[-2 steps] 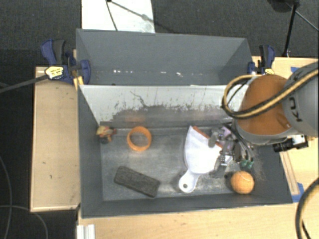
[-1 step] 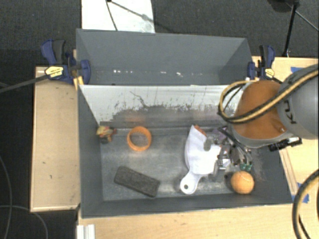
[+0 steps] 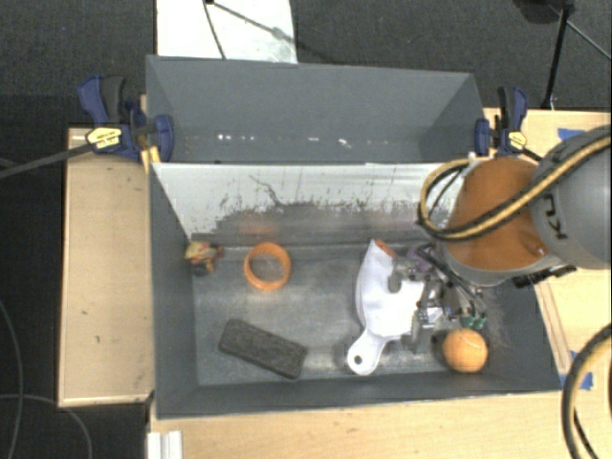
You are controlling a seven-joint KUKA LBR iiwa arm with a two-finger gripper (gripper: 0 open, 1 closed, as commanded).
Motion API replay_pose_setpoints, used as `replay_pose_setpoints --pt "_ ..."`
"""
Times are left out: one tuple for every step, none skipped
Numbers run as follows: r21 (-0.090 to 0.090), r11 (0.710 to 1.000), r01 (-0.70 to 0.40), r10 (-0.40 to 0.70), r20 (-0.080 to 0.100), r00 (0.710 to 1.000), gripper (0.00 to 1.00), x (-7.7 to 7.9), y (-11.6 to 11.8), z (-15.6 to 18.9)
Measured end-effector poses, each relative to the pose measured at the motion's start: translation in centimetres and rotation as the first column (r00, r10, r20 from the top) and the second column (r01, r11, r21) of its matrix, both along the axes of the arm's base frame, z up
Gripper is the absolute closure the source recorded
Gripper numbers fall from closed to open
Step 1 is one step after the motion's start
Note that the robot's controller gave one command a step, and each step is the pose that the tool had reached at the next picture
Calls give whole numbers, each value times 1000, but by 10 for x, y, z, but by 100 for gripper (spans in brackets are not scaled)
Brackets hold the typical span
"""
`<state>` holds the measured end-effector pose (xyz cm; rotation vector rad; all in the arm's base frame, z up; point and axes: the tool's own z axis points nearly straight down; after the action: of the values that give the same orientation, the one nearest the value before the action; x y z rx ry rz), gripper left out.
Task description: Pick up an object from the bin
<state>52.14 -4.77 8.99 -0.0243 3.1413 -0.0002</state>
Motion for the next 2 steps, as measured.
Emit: replay_pose_setpoints --pt "1 997 -78 78 2 997 0 -9 -16 -7" --pt "1 952 305 -305 -1 952 100 -30 3 -19"
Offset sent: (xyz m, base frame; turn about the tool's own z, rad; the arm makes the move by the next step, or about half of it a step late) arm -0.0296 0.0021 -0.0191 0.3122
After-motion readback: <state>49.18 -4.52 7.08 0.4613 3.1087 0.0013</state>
